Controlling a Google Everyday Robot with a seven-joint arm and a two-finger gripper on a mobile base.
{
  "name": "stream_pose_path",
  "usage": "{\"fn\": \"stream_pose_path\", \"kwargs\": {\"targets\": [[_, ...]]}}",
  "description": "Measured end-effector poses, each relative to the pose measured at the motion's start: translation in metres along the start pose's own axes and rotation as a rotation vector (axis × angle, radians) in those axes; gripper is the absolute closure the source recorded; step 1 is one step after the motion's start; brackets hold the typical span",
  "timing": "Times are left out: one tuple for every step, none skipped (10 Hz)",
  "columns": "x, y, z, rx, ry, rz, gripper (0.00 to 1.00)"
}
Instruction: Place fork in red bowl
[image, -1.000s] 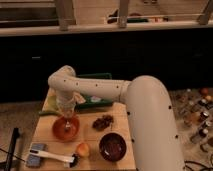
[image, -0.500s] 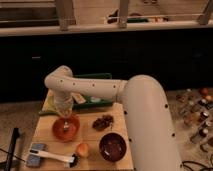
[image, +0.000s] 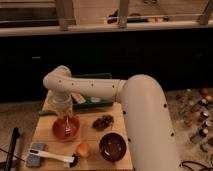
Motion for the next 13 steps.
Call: {"fn": "stream_pose_path", "kwargs": {"targets": [[0.000, 0.000, 0.000, 0.001, 0.000, 0.000, 0.20], [0.000, 0.001, -0.001, 0.003, 0.000, 0.000, 0.20], [0.000, 0.001, -0.002, 0.005, 0.000, 0.000, 0.20], [0.000, 0.001, -0.004, 0.006, 0.003, 0.001, 0.20], [0.000, 0.000, -0.007, 0.006, 0.008, 0.002, 0.20], [0.000, -0.001, -0.009, 0.007, 0.013, 0.005, 0.20], [0.001, -0.001, -0.011, 0.007, 0.019, 0.008, 0.20], [0.001, -0.001, -0.014, 0.007, 0.022, 0.011, 0.22], [0.001, 0.002, -0.014, 0.010, 0.019, 0.007, 0.29], [0.002, 0.008, -0.010, 0.011, 0.016, 0.005, 0.38], [0.002, 0.010, -0.009, 0.014, 0.015, 0.003, 0.48], [0.002, 0.008, -0.008, 0.016, 0.014, -0.002, 0.59], [0.003, 0.008, -0.009, 0.019, 0.014, -0.002, 0.69]]}}
